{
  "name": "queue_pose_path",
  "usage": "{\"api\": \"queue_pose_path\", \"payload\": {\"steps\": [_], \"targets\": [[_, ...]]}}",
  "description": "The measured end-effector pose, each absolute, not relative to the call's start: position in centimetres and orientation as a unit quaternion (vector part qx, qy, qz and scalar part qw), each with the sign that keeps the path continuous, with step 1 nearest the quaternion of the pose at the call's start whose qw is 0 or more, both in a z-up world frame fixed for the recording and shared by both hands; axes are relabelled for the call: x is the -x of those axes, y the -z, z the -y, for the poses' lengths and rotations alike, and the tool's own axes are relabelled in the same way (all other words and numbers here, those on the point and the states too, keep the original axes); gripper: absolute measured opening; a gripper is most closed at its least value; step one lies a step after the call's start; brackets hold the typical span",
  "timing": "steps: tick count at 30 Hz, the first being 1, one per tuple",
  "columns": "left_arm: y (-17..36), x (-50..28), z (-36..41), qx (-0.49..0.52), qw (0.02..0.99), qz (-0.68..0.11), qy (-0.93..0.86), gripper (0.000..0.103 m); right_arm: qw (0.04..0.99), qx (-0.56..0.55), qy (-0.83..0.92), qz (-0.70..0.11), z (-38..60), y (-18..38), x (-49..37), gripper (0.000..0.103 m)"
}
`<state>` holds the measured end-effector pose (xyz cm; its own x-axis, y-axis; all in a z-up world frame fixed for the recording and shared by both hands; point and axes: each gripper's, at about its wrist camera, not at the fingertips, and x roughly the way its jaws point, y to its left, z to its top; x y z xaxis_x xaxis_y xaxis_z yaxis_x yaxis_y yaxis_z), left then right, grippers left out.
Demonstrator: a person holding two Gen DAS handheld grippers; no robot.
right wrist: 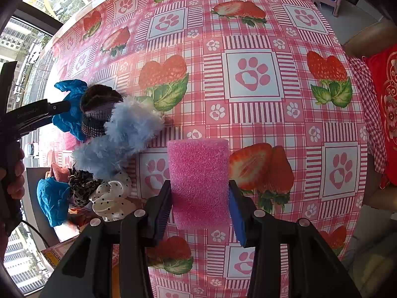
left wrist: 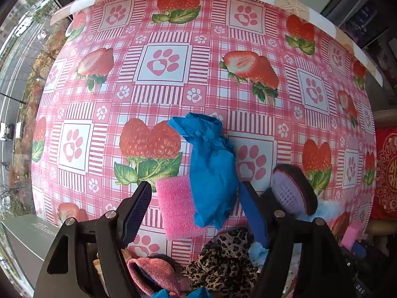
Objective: Organize soft objects
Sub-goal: 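Lift the blue glove with the left tool while the right tool lifts the pink sponge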
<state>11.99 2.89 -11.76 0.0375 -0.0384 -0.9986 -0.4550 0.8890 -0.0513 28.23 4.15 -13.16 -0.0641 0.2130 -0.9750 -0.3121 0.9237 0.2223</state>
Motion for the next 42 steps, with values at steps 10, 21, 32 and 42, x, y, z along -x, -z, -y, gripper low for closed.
{"api": "queue_pose_path", "payload": {"steps": [10, 21, 32, 42], "targets": [[16.1, -16.7, -0.3, 0.123, 0.66, -0.731, -0.122, 0.017, 0.684, 0.026, -0.183, -0.706, -2.9, 12.9, -27.9, 0.044], [8.2, -17.2, 4.9, 0.129, 0.733, -0.667, -0.044, 0.009, 0.706, 0.019, -0.18, -0.684, -2.0, 9.8, -27.7, 0.044], [1.3, -10.2, 10.7, 0.076, 0.784, -0.612, 0.075, 0.009, 0.723, 0.008, -0.146, -0.675, 0.6, 6.8, -23.6, 0.044], [-3.0, -2.4, 19.6, 0.012, 0.79, -0.578, 0.202, 0.009, 0.74, -0.003, -0.101, -0.665, 3.3, 3.9, -17.7, 0.044]]}}
